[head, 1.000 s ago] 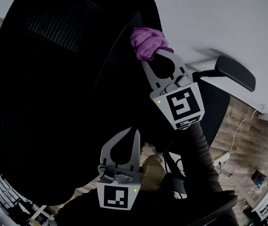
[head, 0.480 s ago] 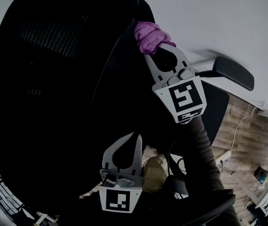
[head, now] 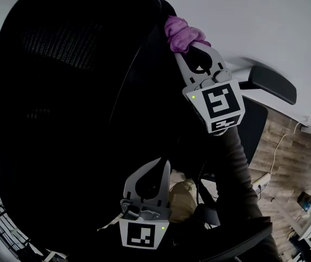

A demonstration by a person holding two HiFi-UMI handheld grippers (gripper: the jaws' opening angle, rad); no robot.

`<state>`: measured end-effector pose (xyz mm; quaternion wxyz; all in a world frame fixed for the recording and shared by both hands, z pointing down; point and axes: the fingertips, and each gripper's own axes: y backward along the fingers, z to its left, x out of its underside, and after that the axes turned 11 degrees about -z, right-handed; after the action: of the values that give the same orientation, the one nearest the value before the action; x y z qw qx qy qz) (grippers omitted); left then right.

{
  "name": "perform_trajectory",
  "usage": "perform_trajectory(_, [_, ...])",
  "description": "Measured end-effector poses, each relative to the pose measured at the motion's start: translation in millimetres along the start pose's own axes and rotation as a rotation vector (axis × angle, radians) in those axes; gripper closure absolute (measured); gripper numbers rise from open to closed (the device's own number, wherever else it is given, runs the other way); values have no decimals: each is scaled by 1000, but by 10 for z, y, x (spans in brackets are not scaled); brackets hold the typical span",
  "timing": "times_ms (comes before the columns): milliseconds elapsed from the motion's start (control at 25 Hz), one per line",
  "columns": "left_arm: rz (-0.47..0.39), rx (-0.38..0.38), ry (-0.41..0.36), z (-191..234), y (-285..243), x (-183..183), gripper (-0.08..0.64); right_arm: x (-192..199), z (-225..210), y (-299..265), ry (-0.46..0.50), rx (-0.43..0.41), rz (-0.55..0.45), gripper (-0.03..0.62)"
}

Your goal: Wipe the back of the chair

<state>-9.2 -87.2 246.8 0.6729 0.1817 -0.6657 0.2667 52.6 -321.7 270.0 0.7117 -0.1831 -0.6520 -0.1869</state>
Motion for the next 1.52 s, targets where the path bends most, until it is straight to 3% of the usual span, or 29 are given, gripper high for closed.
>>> perform_trajectory(840, [17, 24, 4, -12, -62, 16, 551, 227, -425, -107, -14, 87, 36, 548])
perform_trajectory(1520, [10, 20, 4, 8, -26, 33, 551, 432, -293, 3, -33, 98, 75, 548])
